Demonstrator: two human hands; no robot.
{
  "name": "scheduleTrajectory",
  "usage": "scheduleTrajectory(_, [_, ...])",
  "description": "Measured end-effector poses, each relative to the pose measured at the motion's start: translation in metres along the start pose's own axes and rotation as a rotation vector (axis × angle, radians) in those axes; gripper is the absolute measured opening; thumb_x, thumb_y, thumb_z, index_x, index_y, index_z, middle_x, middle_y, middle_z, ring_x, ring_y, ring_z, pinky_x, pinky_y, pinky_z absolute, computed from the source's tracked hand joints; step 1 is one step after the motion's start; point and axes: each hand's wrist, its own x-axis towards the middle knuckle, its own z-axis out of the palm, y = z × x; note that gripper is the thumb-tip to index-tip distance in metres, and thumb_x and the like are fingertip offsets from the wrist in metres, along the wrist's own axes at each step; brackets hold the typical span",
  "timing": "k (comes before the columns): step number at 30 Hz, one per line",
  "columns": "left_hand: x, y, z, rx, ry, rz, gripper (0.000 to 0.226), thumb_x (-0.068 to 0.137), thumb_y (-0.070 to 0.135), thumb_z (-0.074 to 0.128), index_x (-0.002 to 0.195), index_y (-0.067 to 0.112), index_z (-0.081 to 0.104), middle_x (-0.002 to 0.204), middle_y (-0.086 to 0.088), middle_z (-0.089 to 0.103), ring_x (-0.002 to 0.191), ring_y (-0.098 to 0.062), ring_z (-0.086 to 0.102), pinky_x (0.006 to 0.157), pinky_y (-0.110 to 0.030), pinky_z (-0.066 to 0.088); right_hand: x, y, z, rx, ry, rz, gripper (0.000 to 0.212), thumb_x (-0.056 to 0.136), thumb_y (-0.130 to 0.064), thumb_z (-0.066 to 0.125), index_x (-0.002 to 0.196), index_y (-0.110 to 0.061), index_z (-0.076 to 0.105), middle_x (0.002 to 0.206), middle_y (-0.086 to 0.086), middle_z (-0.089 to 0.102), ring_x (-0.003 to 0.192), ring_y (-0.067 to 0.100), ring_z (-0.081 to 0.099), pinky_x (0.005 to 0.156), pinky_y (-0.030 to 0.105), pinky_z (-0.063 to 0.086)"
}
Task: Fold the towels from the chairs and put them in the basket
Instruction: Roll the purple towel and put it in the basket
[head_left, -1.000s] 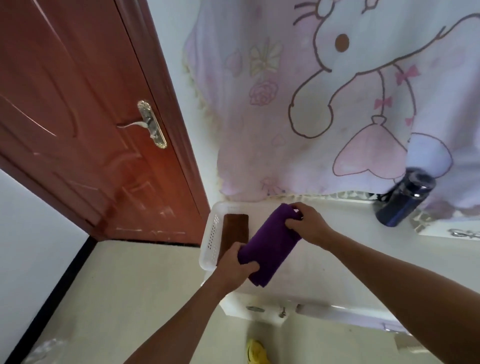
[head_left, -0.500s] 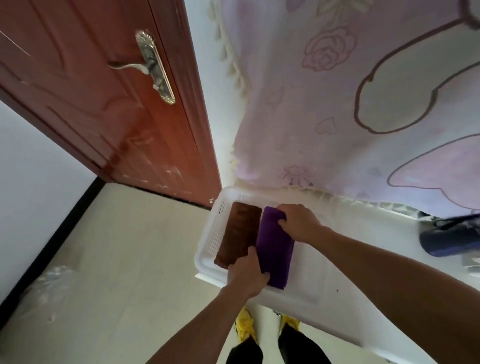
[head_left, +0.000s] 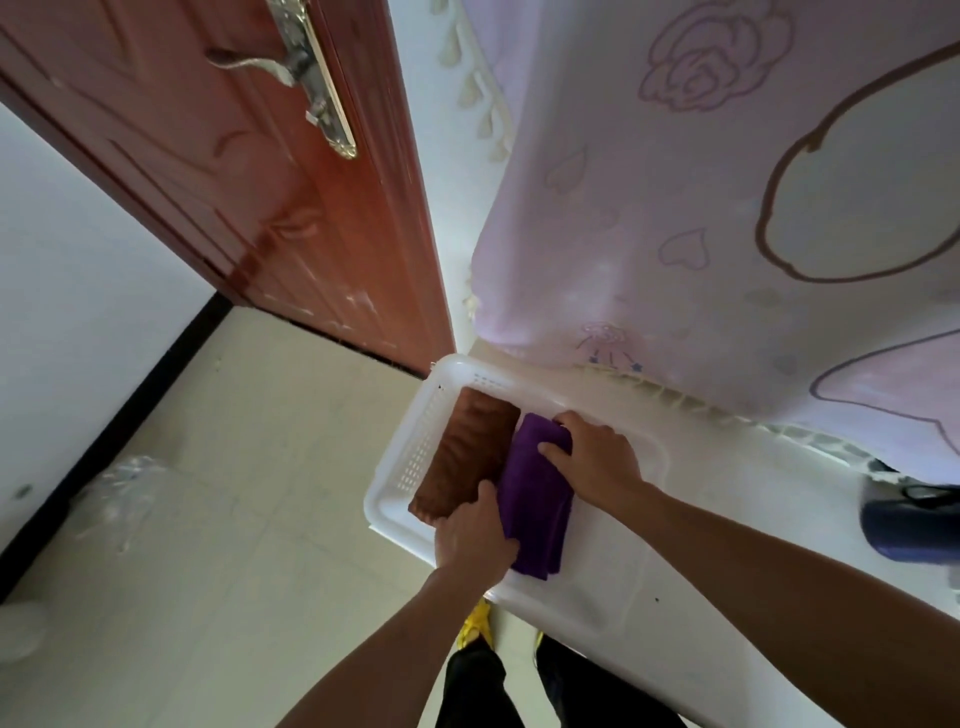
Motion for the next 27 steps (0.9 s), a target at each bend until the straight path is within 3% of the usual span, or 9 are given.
scheduleTrajectory(4, [0.002, -0.002, -0.003, -0.043, 0.029, 0.021, 0.049, 0.076, 0.021, 0.066, 0.115, 0.022, 0.036, 0.092, 0.003, 0.063, 0.081, -0.017, 0.064, 0.081, -0.034, 0.055, -0.007, 0.003, 0.001, 0.052, 0.046, 0.023, 0.043, 0.094, -0.046, 0.050, 0.129, -0.020, 0.047, 0.118, 0.000, 0.065, 0.104, 0.022, 0.063, 0.088, 0.035, 0.050])
scheduleTrajectory(10, [-0.002, -0.021, -0.003, 0.131, 0.167, 0.118, 0.048, 0.078, 0.035, 0.068, 0.117, 0.023, 0.043, 0.107, 0.005, 0.060, 0.095, -0.016, 0.059, 0.088, -0.032, 0.049, -0.005, -0.001, 0.007, 0.020, -0.025, 0.027, 0.041, 0.095, -0.046, 0.049, 0.126, -0.019, 0.047, 0.114, 0.003, 0.065, 0.100, 0.023, 0.063, 0.082, 0.034, 0.048])
scheduleTrajectory(13, [-0.007, -0.022, -0.003, 0.252, 0.220, 0.287, 0.047, 0.062, 0.034, 0.082, 0.102, 0.023, 0.057, 0.093, 0.003, 0.057, 0.080, -0.015, 0.056, 0.070, -0.029, 0.051, -0.007, -0.006, -0.004, -0.127, -0.038, 0.015, 0.042, 0.095, -0.049, 0.046, 0.128, -0.022, 0.045, 0.114, 0.003, 0.064, 0.099, 0.023, 0.062, 0.078, 0.034, 0.048])
scheduleTrajectory(15, [-0.010, -0.025, -0.001, 0.313, 0.249, 0.469, 0.029, 0.065, 0.030, 0.081, 0.088, 0.024, 0.063, 0.084, 0.004, 0.056, 0.072, -0.013, 0.053, 0.062, -0.027, 0.049, -0.013, -0.011, -0.011, -0.219, 0.058, -0.041, 0.041, 0.096, -0.044, 0.047, 0.131, -0.023, 0.044, 0.118, 0.002, 0.060, 0.104, 0.022, 0.058, 0.079, 0.033, 0.049])
scheduleTrajectory(17, [-0.014, -0.033, 0.000, 0.355, 0.187, 0.557, 0.015, 0.090, 0.035, 0.057, 0.097, 0.024, 0.065, 0.097, 0.002, 0.054, 0.087, -0.015, 0.051, 0.076, -0.031, 0.046, -0.018, -0.016, -0.013, -0.249, 0.151, -0.149, 0.035, 0.097, -0.032, 0.047, 0.131, -0.022, 0.047, 0.122, 0.003, 0.055, 0.109, 0.021, 0.052, 0.083, 0.032, 0.050])
scheduleTrajectory(19, [-0.017, -0.042, 0.000, 0.403, 0.062, 0.585, 0.032, 0.100, 0.037, 0.034, 0.112, 0.022, 0.060, 0.112, -0.001, 0.049, 0.102, -0.019, 0.045, 0.088, -0.035, 0.041, -0.018, -0.022, -0.007, -0.214, 0.102, -0.203, 0.033, 0.097, -0.024, 0.045, 0.130, -0.022, 0.048, 0.125, 0.003, 0.051, 0.112, 0.020, 0.048, 0.087, 0.032, 0.050])
scheduleTrajectory(22, [-0.018, -0.042, -0.008, 0.493, -0.060, 0.629, 0.035, 0.102, 0.040, 0.029, 0.123, 0.024, 0.052, 0.121, -0.006, 0.044, 0.110, -0.023, 0.040, 0.092, -0.040, 0.038, -0.010, -0.025, 0.011, -0.196, -0.084, -0.157, 0.044, 0.096, -0.017, 0.046, 0.139, -0.023, 0.041, 0.131, 0.005, 0.044, 0.119, 0.023, 0.043, 0.094, 0.034, 0.047])
scheduleTrajectory(27, [-0.010, -0.040, -0.008, 0.532, -0.207, 0.574, 0.046, 0.100, 0.049, 0.022, 0.133, 0.028, 0.045, 0.131, -0.009, 0.039, 0.116, -0.027, 0.040, 0.097, -0.044, 0.036, 0.002, -0.022, 0.022, -0.255, -0.171, -0.162, 0.061, 0.090, -0.012, 0.053, 0.147, -0.025, 0.033, 0.132, 0.007, 0.040, 0.121, 0.026, 0.039, 0.096, 0.036, 0.044])
